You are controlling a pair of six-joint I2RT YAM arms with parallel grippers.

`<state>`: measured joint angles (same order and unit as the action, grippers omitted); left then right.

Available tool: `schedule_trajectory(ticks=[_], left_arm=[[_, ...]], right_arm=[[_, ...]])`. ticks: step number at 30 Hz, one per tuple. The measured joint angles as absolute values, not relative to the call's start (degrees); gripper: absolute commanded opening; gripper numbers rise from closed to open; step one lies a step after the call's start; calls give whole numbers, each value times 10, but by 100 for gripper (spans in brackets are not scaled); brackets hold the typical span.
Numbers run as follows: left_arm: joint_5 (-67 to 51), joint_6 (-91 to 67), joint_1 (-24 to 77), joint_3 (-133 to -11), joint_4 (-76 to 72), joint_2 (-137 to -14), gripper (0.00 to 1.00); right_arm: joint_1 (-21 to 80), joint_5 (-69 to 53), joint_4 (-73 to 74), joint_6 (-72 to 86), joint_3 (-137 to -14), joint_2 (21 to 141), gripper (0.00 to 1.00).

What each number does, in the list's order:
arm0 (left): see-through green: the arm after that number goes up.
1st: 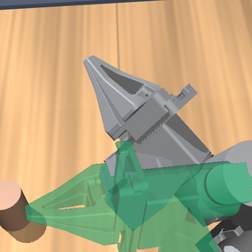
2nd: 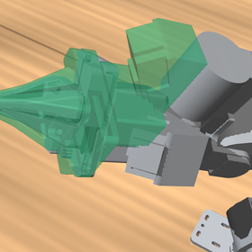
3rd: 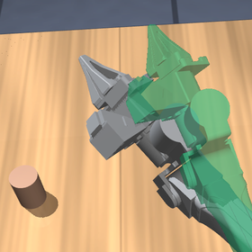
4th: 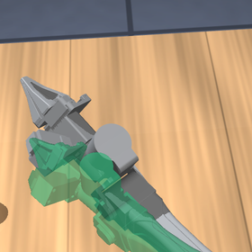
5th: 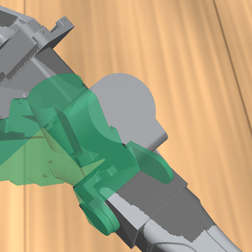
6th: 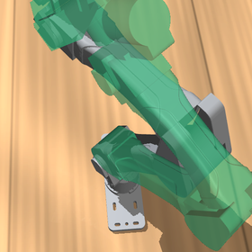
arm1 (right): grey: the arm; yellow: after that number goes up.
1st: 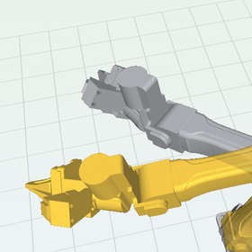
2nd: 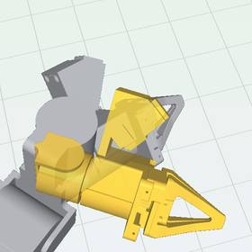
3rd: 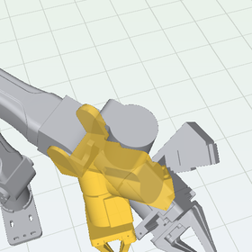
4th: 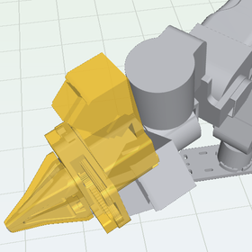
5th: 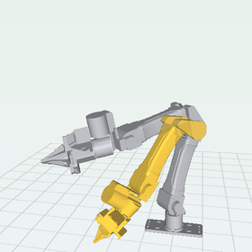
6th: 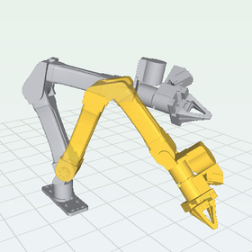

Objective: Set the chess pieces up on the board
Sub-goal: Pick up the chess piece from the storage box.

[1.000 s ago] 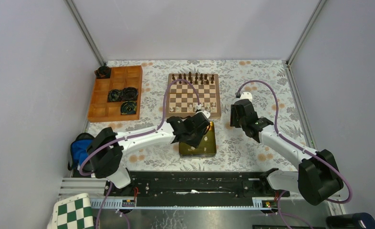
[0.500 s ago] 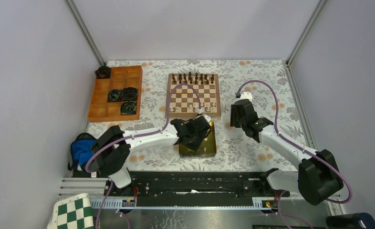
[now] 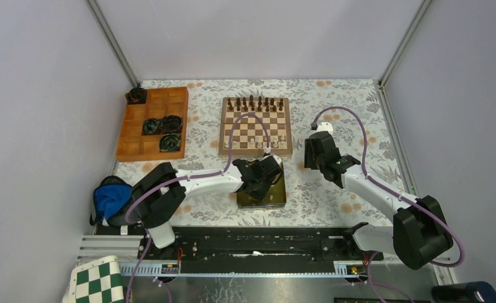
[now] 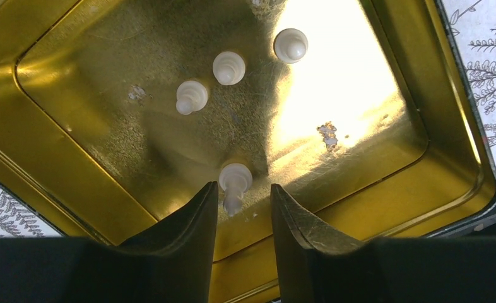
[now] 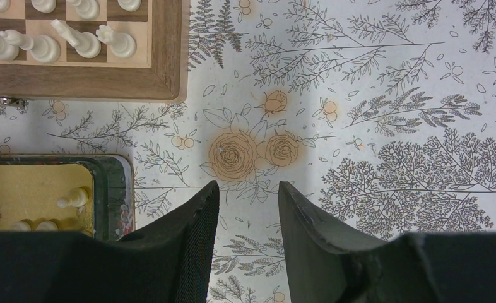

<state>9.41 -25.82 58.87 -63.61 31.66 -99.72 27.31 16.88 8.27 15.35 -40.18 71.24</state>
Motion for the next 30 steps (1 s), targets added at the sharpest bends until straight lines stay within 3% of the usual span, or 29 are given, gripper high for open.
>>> schedule_trajectory(ticks=[3,21,30], left_arm=[[94,-258,589,-636,316,-1001,40],[112,-255,589,-636,317,-1001,0],[151,-253,586,-720,379,-1001,0]], right_arm=[[273,169,83,153,-402,713,46],[273,169,83,152,-402,714,46],[273,169,83,152,-402,715,46]])
